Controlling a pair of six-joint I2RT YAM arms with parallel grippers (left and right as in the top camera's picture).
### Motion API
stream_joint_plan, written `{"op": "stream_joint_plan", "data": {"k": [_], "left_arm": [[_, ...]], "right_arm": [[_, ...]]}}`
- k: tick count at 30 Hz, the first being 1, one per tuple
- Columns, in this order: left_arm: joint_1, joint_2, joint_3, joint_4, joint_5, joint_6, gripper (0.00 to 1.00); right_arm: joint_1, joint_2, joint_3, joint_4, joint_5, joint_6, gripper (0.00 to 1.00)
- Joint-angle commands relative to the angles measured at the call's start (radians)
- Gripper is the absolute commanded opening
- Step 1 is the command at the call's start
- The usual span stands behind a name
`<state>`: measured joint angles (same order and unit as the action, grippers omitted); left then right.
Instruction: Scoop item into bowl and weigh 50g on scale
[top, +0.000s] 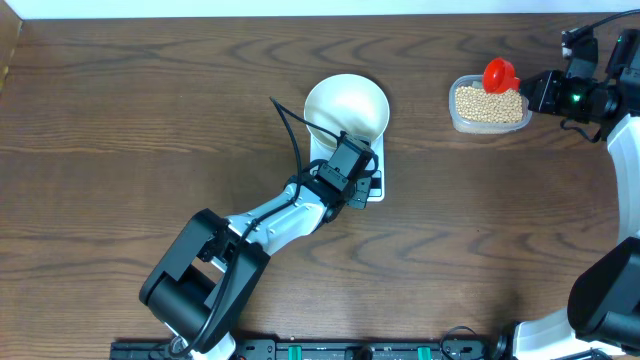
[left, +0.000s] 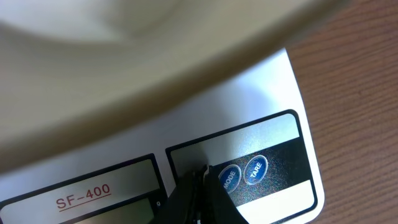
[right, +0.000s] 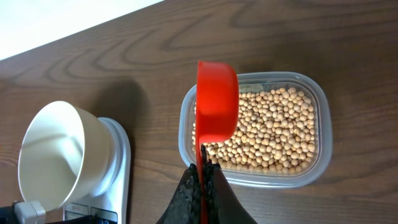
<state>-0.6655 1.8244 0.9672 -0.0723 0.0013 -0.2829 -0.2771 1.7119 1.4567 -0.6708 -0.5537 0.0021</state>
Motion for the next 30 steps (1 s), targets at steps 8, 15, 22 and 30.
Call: {"op": "stream_joint_plan", "data": {"k": [8, 15, 22, 30], "left_arm": [[-0.008, 0.13, -0.034, -0.043, -0.047, -0.01, 0.07], [-0.008, 0.13, -0.034, -0.077, -0.112, -0.029, 0.07], [-0.008, 0.13, -0.034, -0.103, -0.119, -0.037, 0.07], [-0.008, 0.13, -0.034, -0.122, -0.135, -0.071, 0.07]], "right_arm": [[0.004, -0.004, 0.009, -0.003, -0.023, -0.019, 0.01], [0.004, -0.004, 0.009, -0.003, -0.023, -0.019, 0.01], [0.004, -0.004, 0.009, -0.003, -0.026, -0.019, 0.01], [0.004, -0.004, 0.009, -0.006, -0.027, -0.019, 0.01]]}}
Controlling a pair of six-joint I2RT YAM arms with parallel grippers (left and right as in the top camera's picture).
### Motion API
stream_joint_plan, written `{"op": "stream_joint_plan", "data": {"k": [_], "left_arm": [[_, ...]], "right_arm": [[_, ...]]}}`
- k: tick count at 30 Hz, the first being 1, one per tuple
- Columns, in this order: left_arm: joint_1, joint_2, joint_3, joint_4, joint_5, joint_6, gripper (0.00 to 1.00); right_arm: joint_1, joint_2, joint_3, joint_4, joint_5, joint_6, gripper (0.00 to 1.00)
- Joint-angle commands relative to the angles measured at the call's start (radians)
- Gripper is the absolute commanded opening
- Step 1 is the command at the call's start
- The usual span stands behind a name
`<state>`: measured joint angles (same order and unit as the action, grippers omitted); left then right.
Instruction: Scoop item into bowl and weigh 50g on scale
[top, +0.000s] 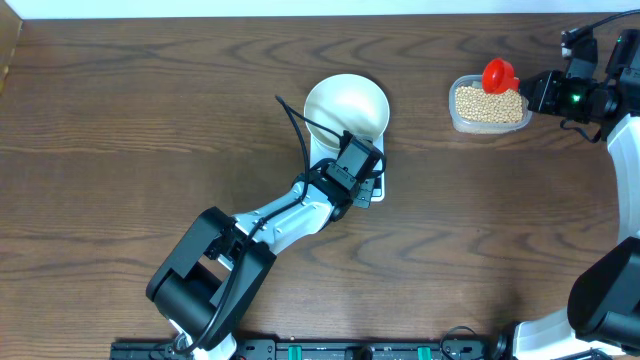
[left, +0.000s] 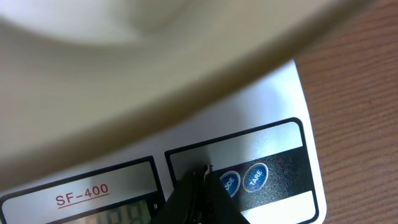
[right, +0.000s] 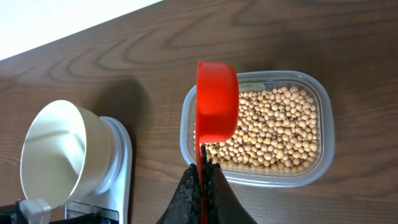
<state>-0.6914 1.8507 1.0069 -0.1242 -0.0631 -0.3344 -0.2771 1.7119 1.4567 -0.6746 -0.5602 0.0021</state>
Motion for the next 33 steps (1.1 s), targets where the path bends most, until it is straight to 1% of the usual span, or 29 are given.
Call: {"op": "stream_joint_plan", "data": {"k": [1, 7, 18, 22, 33], "left_arm": [[0.018, 0.104, -0.074, -0.074, -0.07, -0.02, 0.07], [0.018, 0.104, -0.074, -0.092, -0.108, -0.042, 0.07], [0.018, 0.104, -0.074, -0.104, -0.107, -0.046, 0.07], [0.018, 0.104, -0.074, -0.103, -0.106, -0.064, 0.07], [-0.014, 0.104, -0.074, -0.089, -0.114, -0.063, 0.07]], "right_arm": [[0.004, -0.004, 0.009, -0.002, -0.023, -0.019, 0.01], [0.004, -0.004, 0.009, -0.003, -0.023, -0.019, 0.01], [0.004, -0.004, 0.009, -0.003, -0.023, -0.019, 0.01], [0.004, -0.004, 0.009, -0.003, -0.023, -0.019, 0.01], [0.004, -0.004, 0.009, -0.003, -0.023, -0.019, 0.01]]}}
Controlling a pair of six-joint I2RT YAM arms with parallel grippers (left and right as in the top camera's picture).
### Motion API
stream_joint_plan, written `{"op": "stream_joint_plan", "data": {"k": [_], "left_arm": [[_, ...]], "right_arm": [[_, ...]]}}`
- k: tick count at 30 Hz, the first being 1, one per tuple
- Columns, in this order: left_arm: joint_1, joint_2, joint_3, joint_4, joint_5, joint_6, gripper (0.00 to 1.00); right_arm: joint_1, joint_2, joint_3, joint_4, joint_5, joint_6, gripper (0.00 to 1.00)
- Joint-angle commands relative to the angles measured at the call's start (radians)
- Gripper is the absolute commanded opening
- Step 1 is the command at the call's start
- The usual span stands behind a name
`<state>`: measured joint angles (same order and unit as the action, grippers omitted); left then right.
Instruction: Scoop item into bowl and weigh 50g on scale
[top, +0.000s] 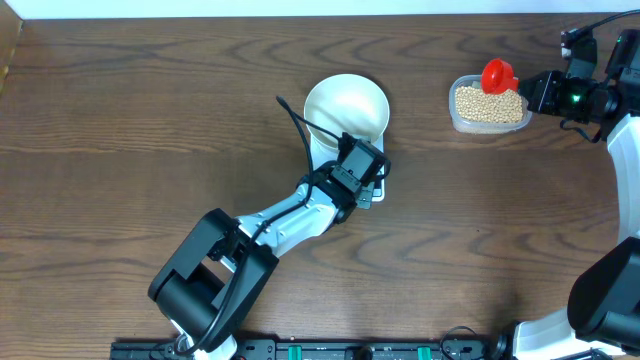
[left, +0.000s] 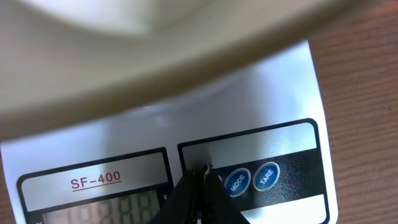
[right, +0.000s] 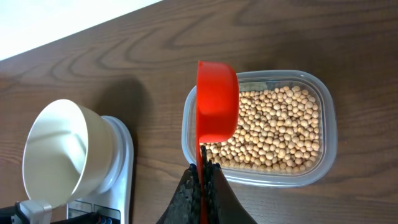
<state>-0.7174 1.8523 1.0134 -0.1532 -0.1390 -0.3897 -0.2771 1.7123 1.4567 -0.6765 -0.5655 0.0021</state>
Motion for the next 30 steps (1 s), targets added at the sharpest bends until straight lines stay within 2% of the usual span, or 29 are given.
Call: {"op": "stream_joint_plan", "data": {"k": [1, 30], "left_arm": [[0.012, 0.102, -0.08, -0.062, -0.039, -0.008, 0.07], [-0.026, 0.136, -0.08, -0.023, -0.078, 0.038, 0.07]], "right_arm": [[0.004, -0.005, 0.009, -0.001, -0.017, -0.019, 0.01], [0.004, -0.005, 0.009, -0.005, -0.017, -0.019, 0.01]]}}
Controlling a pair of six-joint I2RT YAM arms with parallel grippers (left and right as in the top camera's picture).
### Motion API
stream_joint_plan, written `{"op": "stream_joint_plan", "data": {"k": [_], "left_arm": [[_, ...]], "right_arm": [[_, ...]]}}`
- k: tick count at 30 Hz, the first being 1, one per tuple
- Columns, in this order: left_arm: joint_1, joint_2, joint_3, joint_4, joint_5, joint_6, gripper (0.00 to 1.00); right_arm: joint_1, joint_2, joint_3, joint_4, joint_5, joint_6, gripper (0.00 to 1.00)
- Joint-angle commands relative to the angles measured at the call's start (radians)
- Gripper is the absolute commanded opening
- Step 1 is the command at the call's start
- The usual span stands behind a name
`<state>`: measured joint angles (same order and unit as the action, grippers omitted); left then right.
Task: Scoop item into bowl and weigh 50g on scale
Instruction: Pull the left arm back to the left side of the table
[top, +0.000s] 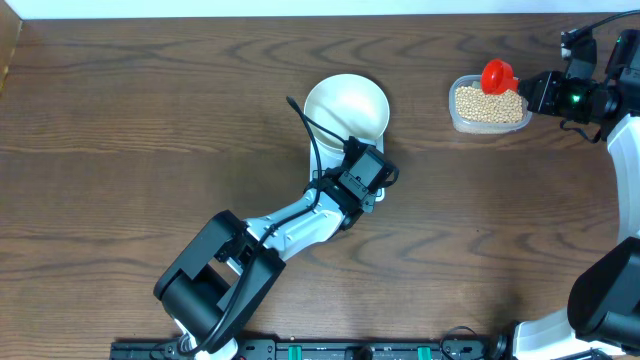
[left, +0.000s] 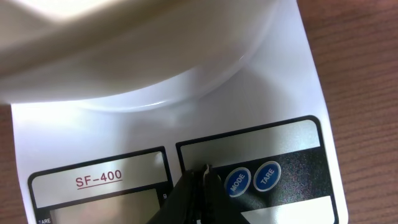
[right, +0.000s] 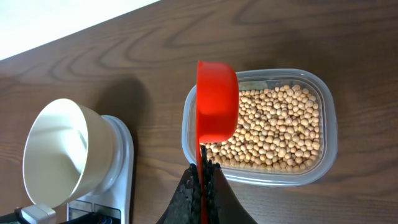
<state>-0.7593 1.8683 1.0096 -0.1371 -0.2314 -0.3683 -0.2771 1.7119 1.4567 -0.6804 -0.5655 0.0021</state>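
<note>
A cream bowl (top: 346, 105) stands empty on the white SF-400 scale (left: 292, 93) at the table's middle. My left gripper (left: 204, 169) is shut with nothing in it, its tips over the scale's panel just left of the MODE button (left: 238, 181) and TARE button (left: 267, 175). At the back right, a clear tub of soybeans (top: 489, 104) sits on the table. My right gripper (right: 203, 165) is shut on the handle of a red scoop (right: 217, 102), held over the tub's left end.
The wooden table (top: 150, 110) stretches to the left of the scale. The left arm (top: 290, 222) lies diagonally from the front edge up to the scale. A pale wall edge (right: 56, 18) runs behind the tub.
My left gripper has shifted slightly back from the bowl, so more of the scale's platform shows. The scale's display, which had faint digits, now looks blank. The right gripper and scoop have not moved.
My left gripper stayed shut over the scale's button panel throughout, its tips first beside MODE, then sliding slightly left. Faint digits appeared on the display a second ago. The right gripper kept the red scoop still over the soybean tub all along.
</note>
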Motion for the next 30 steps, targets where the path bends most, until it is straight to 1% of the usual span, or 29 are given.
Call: {"op": "stream_joint_plan", "data": {"k": [1, 6, 12, 16, 24, 30], "left_arm": [[0.016, 0.12, -0.076, -0.033, 0.014, 0.017, 0.07], [0.016, 0.12, -0.076, -0.024, 0.045, 0.024, 0.07], [0.016, 0.115, -0.076, -0.031, 0.048, 0.024, 0.07], [0.018, 0.075, -0.074, -0.03, 0.048, 0.032, 0.07], [0.02, -0.165, -0.072, -0.048, 0.047, 0.046, 0.07], [0.048, -0.369, -0.072, -0.086, 0.048, 0.046, 0.07]], "right_arm": [[0.004, -0.004, 0.009, -0.001, -0.017, -0.019, 0.01], [0.004, -0.004, 0.009, -0.001, -0.017, -0.019, 0.01], [0.004, -0.004, 0.009, -0.001, -0.017, -0.019, 0.01], [0.004, -0.004, 0.009, -0.001, -0.017, -0.019, 0.01], [0.004, -0.004, 0.009, -0.001, -0.017, -0.019, 0.01], [0.004, -0.004, 0.009, -0.001, -0.017, -0.019, 0.01]]}}
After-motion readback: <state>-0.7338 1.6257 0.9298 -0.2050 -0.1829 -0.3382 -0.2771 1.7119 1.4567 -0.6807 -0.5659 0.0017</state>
